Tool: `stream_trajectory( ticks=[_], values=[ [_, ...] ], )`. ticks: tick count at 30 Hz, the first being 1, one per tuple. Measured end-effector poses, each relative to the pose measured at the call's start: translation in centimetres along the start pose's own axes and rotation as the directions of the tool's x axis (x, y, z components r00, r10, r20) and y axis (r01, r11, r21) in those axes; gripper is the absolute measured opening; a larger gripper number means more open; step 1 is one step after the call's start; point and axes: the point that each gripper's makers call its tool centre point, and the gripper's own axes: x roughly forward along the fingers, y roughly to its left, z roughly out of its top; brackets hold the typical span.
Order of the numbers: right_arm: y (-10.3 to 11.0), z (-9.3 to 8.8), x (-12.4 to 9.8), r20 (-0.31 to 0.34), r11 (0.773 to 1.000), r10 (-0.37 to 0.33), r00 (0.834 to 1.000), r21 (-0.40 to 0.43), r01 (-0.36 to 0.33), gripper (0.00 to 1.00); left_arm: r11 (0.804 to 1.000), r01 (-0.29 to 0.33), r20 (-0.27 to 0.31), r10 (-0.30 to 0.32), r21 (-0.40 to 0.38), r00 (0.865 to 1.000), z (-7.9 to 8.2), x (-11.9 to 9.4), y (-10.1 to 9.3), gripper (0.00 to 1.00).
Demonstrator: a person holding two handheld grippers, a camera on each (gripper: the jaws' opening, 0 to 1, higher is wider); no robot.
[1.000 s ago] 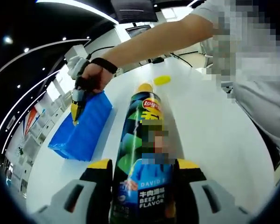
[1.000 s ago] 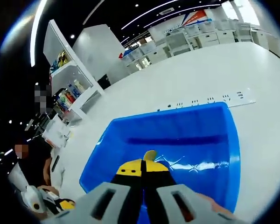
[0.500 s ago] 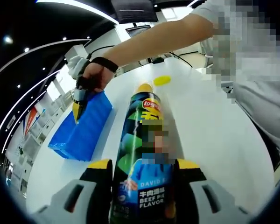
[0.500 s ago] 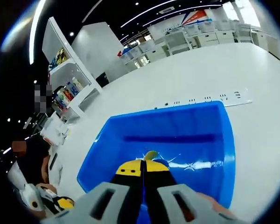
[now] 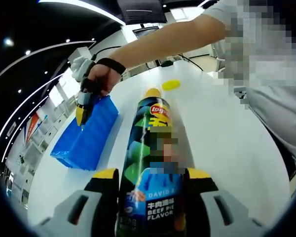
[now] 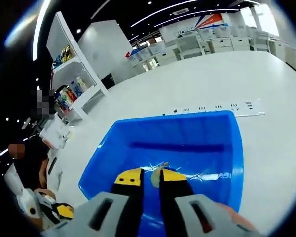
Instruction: Open the lid of the chip container on the table, take out the chips, place them into the box in front of the container, and close the lid
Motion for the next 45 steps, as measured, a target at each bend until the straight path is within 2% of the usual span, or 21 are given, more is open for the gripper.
stream_trajectory(
  ticks=[27, 32, 35, 41, 45],
  values=[
    [0.1, -0.2, -1.9, 0.004, 0.997, 0.005, 1.0, -0.074, -0.005, 0.16, 1.0, 0.006, -0.018, -0.006, -0.006, 1.0, -0.2, 0.2, 0.1, 0.54],
    [0.2, -0.5, -2.8, 0.011, 0.997, 0.021, 1.0, -0.075, -0.02, 0.17, 1.0, 0.008, -0.021, -0.008, -0.006, 1.0, -0.2, 0.3, 0.1, 0.54],
    [0.4, -0.6, -3.4, 0.008, 0.994, 0.028, 1.0, -0.11, -0.027, 0.17, 1.0, 0.008, -0.022, -0.008, -0.003, 1.0, -0.2, 0.3, 0.1, 0.54],
    [0.2, -0.2, -5.1, 0.044, 0.991, 0.02, 0.999, -0.136, -0.013, 0.17, 1.0, 0.016, -0.028, -0.016, -0.01, 0.999, -0.2, 0.3, 0.2, 0.54],
    [0.1, -0.7, -6.2, 0.039, 0.98, 0.014, 0.999, -0.197, -0.006, 0.17, 1.0, 0.019, -0.031, -0.019, -0.014, 0.999, -0.2, 0.3, 0.1, 0.54]
  ],
)
